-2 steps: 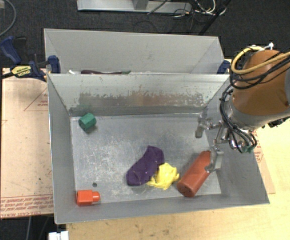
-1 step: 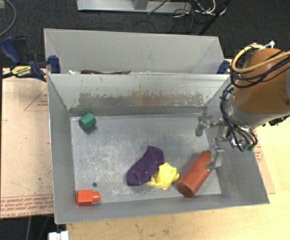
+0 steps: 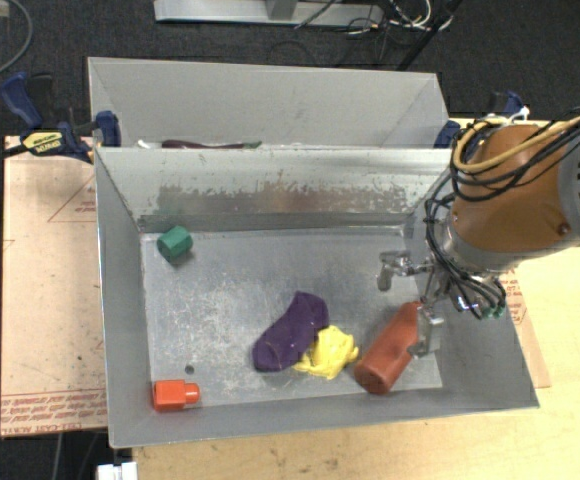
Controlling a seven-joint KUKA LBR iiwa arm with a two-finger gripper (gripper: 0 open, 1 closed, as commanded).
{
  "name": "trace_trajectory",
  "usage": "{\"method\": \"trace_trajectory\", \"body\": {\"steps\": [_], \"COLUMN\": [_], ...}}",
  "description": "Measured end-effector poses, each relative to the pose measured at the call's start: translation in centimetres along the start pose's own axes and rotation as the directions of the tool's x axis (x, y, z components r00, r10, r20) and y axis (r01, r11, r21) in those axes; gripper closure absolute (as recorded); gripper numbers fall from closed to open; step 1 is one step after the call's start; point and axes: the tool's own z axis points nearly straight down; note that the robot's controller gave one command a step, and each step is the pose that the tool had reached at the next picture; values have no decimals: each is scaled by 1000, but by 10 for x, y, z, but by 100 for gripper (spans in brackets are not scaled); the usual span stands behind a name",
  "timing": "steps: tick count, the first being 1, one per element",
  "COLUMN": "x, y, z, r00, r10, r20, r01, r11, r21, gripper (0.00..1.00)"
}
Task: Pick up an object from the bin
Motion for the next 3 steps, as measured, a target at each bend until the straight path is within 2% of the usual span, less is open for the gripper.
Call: {"method": "trace_trajectory", "body": {"steps": [1,2,3], "x": [18,11,18], "y": [5,-12,-8], "z": [66,51,84], "r00": [953,922,877], "r10": [-303,-387,-480], "r20": [-13,-2,-7], "r01": [303,387,480], "r11": [953,922,877], "r21": [-10,-3,-11], "gripper": [0,0,0]}}
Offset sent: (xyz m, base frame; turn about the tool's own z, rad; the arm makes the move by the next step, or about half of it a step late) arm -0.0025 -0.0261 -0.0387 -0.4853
